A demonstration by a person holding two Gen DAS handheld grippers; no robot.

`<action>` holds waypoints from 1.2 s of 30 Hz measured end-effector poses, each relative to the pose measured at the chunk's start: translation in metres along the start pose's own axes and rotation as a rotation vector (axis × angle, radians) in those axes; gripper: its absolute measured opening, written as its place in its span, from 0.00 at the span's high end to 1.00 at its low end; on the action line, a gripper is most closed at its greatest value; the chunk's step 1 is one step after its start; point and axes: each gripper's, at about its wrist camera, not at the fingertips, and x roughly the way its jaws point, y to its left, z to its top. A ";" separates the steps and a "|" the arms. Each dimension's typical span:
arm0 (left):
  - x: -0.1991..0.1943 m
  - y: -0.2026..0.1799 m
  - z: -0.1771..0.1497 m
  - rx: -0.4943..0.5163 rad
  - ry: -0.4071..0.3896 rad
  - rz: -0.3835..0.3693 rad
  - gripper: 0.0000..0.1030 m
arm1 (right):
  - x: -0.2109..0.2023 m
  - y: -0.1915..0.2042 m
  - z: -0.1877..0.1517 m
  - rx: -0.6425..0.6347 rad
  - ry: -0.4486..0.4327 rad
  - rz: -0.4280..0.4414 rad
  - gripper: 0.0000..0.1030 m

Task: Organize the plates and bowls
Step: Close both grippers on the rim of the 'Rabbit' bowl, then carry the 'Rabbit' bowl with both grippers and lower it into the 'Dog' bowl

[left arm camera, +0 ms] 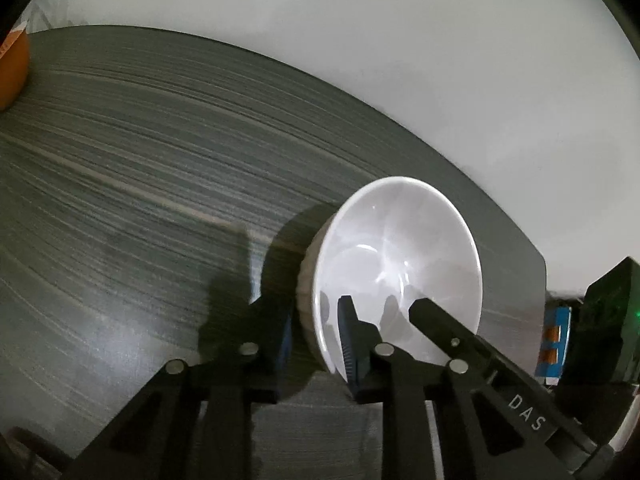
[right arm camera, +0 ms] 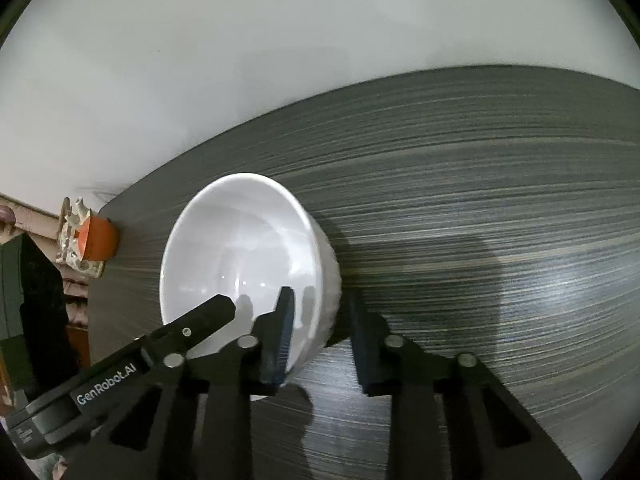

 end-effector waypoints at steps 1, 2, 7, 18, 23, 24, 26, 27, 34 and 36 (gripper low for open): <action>-0.003 -0.002 -0.003 0.007 -0.002 0.002 0.79 | -0.001 0.001 -0.001 0.002 -0.002 -0.006 0.79; -0.007 -0.005 -0.007 0.018 -0.008 0.007 0.79 | -0.002 0.002 -0.002 0.005 -0.004 -0.011 0.79; -0.036 -0.022 -0.023 0.067 -0.039 0.017 0.79 | -0.020 0.006 -0.011 -0.007 -0.022 -0.010 0.80; -0.120 -0.067 -0.088 0.148 -0.127 0.014 0.79 | -0.123 0.011 -0.053 -0.026 -0.120 0.021 0.80; -0.147 -0.086 -0.129 0.174 -0.142 0.027 0.79 | -0.167 0.016 -0.084 -0.049 -0.176 0.018 0.80; -0.151 -0.090 -0.139 0.180 -0.141 0.033 0.79 | -0.172 0.018 -0.089 -0.051 -0.183 0.019 0.80; -0.160 -0.092 -0.158 0.190 -0.140 0.048 0.79 | -0.184 0.017 -0.103 -0.047 -0.196 0.024 0.80; -0.161 -0.096 -0.167 0.196 -0.142 0.055 0.79 | -0.188 0.017 -0.110 -0.044 -0.196 0.028 0.80; -0.194 -0.073 -0.216 0.222 -0.157 0.072 0.79 | -0.208 0.022 -0.161 -0.045 -0.206 0.025 0.80; -0.192 -0.072 -0.229 0.228 -0.148 0.078 0.79 | -0.208 0.022 -0.172 -0.035 -0.202 0.026 0.80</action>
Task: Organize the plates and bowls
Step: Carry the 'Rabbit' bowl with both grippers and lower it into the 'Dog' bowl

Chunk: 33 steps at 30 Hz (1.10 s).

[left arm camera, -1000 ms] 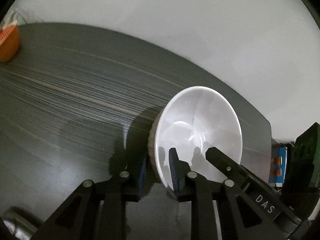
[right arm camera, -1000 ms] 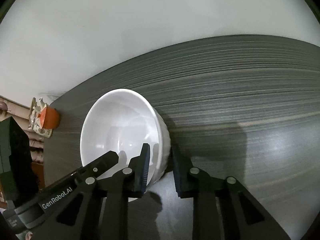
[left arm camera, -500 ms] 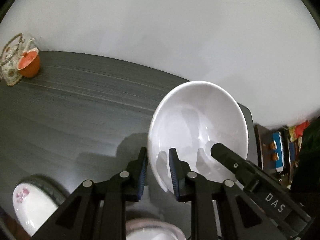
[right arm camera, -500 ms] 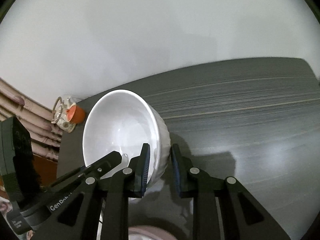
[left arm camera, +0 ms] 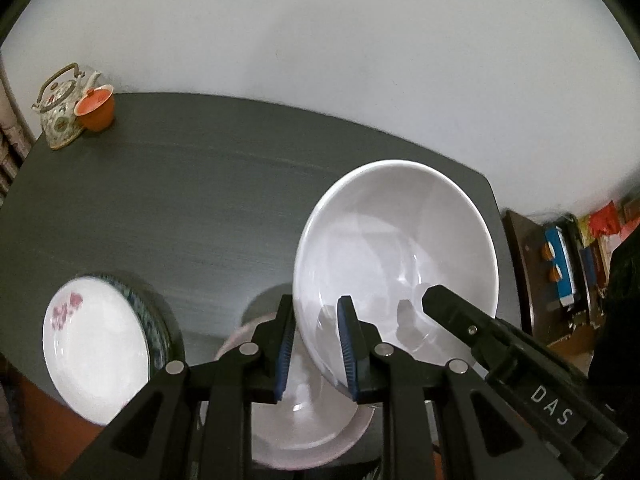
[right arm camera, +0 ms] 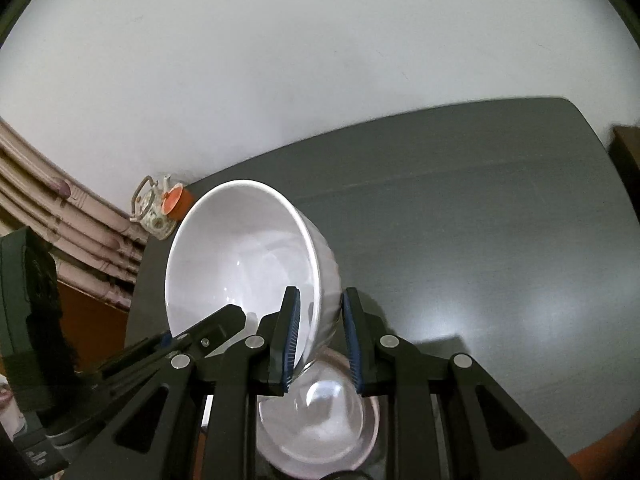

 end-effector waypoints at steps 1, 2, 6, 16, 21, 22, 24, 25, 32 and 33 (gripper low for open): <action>0.000 0.000 -0.007 0.003 0.008 0.006 0.79 | -0.002 -0.001 -0.007 0.007 0.007 0.001 0.80; 0.001 0.002 -0.010 0.004 0.014 0.008 0.79 | -0.002 -0.001 -0.012 0.011 0.011 0.000 0.80; 0.003 0.010 -0.027 -0.013 0.044 -0.002 0.79 | -0.004 -0.004 -0.033 0.024 0.036 -0.008 0.80; 0.007 0.034 -0.049 -0.060 0.093 -0.009 0.79 | 0.002 -0.005 -0.070 0.040 0.098 -0.005 0.80; 0.013 0.036 -0.056 -0.073 0.116 0.005 0.79 | 0.009 -0.002 -0.079 0.041 0.122 -0.008 0.79; 0.015 0.037 -0.057 -0.076 0.121 0.007 0.79 | 0.011 -0.002 -0.081 0.038 0.130 -0.011 0.79; 0.017 0.039 -0.059 -0.080 0.129 0.008 0.79 | 0.016 0.002 -0.084 0.036 0.140 -0.015 0.79; 0.018 0.040 -0.060 -0.081 0.131 0.010 0.79 | 0.018 0.001 -0.087 0.034 0.148 -0.016 0.79; 0.032 0.046 -0.067 -0.092 0.168 0.043 0.79 | 0.029 -0.002 -0.097 0.044 0.186 -0.018 0.78; 0.033 0.047 -0.068 -0.094 0.171 0.043 0.79 | 0.029 -0.003 -0.098 0.043 0.190 -0.020 0.78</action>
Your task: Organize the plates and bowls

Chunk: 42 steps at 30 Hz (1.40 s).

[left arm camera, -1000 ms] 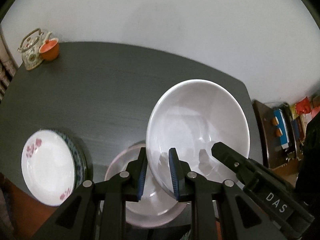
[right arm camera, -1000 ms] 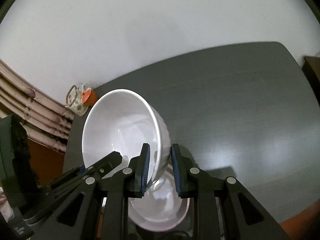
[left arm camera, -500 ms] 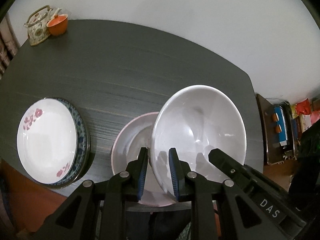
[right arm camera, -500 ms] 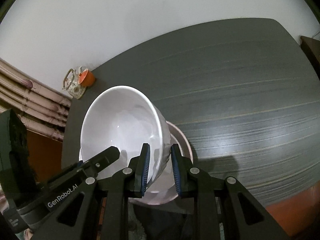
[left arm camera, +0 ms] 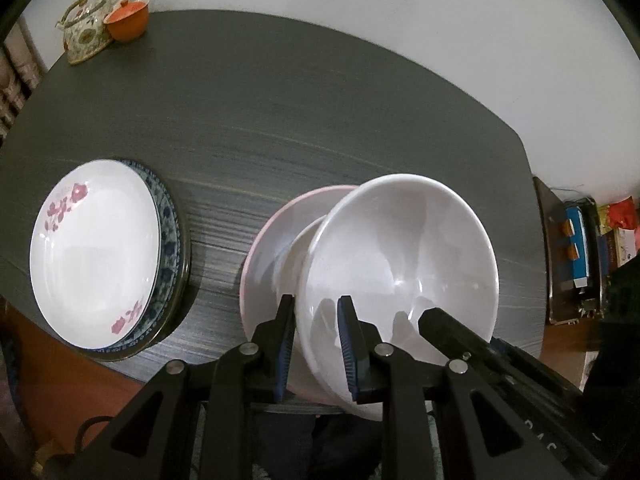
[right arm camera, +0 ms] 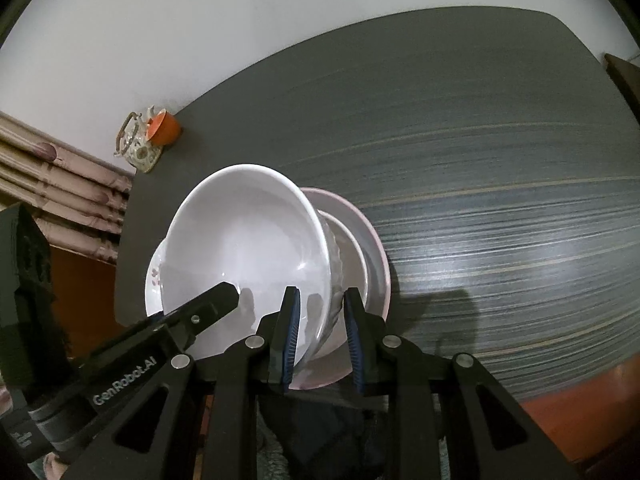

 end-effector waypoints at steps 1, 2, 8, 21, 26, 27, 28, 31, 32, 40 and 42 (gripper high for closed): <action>0.002 0.001 0.000 -0.003 0.003 0.001 0.79 | 0.003 0.001 0.000 -0.004 0.005 -0.003 0.78; 0.003 0.001 0.000 -0.003 0.004 0.002 0.79 | 0.005 0.002 -0.001 -0.005 0.010 -0.004 0.77; 0.008 0.001 0.001 -0.005 0.015 0.013 0.79 | 0.017 0.001 -0.001 -0.006 0.038 -0.010 0.77; 0.012 0.000 0.000 0.004 0.020 0.025 0.79 | 0.024 0.000 0.000 -0.007 0.057 -0.023 0.78; 0.011 -0.002 0.000 0.005 0.018 0.031 0.79 | 0.025 0.003 -0.001 -0.017 0.059 -0.033 0.77; 0.011 -0.002 0.000 0.007 0.017 0.034 0.79 | 0.025 0.003 -0.002 -0.015 0.059 -0.033 0.77; 0.011 -0.002 0.000 0.009 0.017 0.035 0.79 | 0.025 0.003 -0.002 -0.014 0.059 -0.035 0.77; 0.012 -0.003 0.000 0.007 0.015 0.040 0.79 | 0.025 0.005 -0.003 -0.017 0.054 -0.040 0.74; 0.012 -0.003 0.000 0.009 0.013 0.042 0.79 | 0.026 0.006 -0.003 -0.021 0.053 -0.041 0.74; 0.011 -0.007 -0.001 0.020 0.011 0.047 0.79 | 0.027 0.009 -0.003 -0.029 0.043 -0.052 0.72; 0.011 -0.006 -0.001 0.020 0.005 0.050 0.79 | 0.027 0.009 -0.003 -0.030 0.042 -0.054 0.72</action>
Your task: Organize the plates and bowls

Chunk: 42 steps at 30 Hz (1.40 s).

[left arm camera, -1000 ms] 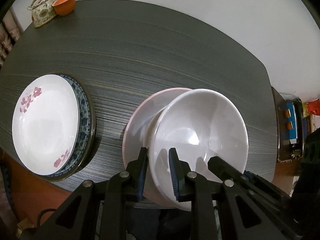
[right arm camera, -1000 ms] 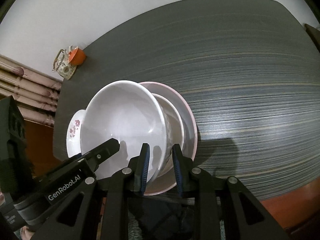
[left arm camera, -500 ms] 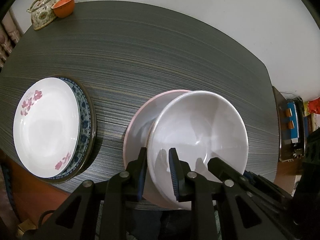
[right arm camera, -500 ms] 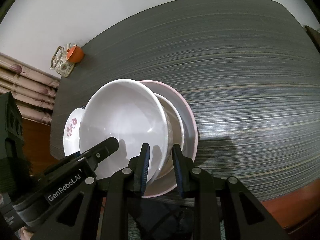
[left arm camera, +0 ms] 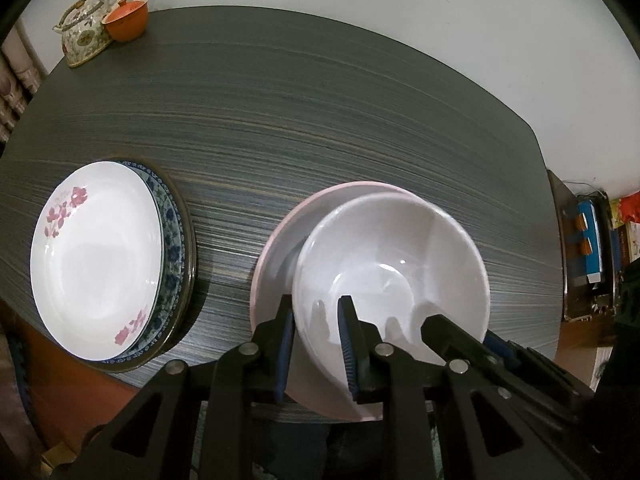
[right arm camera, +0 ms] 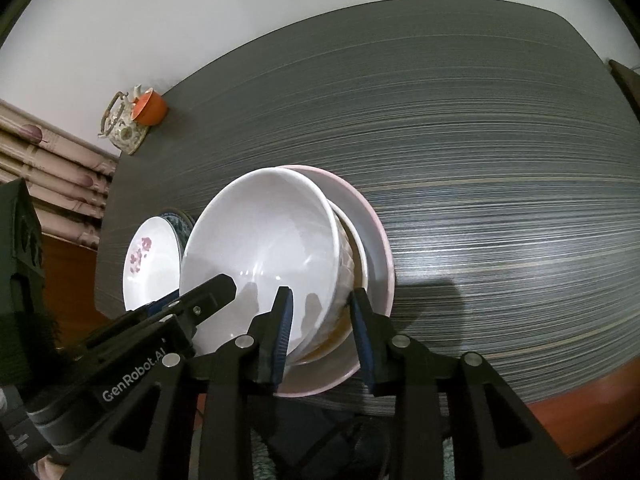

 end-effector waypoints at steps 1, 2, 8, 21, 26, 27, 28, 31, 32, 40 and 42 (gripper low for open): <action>-0.001 0.000 0.000 0.002 -0.005 0.000 0.79 | 0.000 0.000 0.000 -0.002 -0.001 -0.003 0.71; -0.001 0.000 0.000 0.004 -0.007 0.001 0.79 | 0.000 0.000 -0.001 -0.003 -0.003 -0.007 0.71; -0.005 0.000 0.000 0.023 -0.041 0.011 0.78 | 0.000 -0.001 -0.002 0.000 -0.004 0.000 0.71; -0.018 -0.002 -0.001 0.074 -0.140 0.041 0.68 | -0.009 -0.002 -0.009 -0.013 -0.049 0.014 0.65; -0.024 0.003 -0.002 0.069 -0.162 0.044 0.54 | -0.012 -0.004 -0.009 -0.004 -0.069 0.005 0.55; -0.025 0.004 -0.002 0.068 -0.166 0.046 0.52 | -0.013 -0.005 -0.009 -0.002 -0.073 0.006 0.54; -0.027 0.005 -0.003 0.069 -0.170 0.042 0.52 | -0.014 -0.005 -0.009 -0.002 -0.080 0.003 0.53; -0.031 0.007 -0.002 0.077 -0.179 0.036 0.51 | -0.020 -0.006 -0.011 -0.004 -0.098 -0.008 0.50; -0.033 0.007 -0.002 0.086 -0.190 0.039 0.51 | -0.021 -0.006 -0.012 -0.005 -0.101 -0.008 0.50; -0.051 0.015 -0.007 0.069 -0.241 0.011 0.50 | -0.036 -0.007 -0.016 -0.005 -0.130 -0.009 0.48; -0.057 0.024 -0.006 0.045 -0.250 0.012 0.45 | -0.040 -0.009 -0.016 -0.002 -0.136 -0.007 0.48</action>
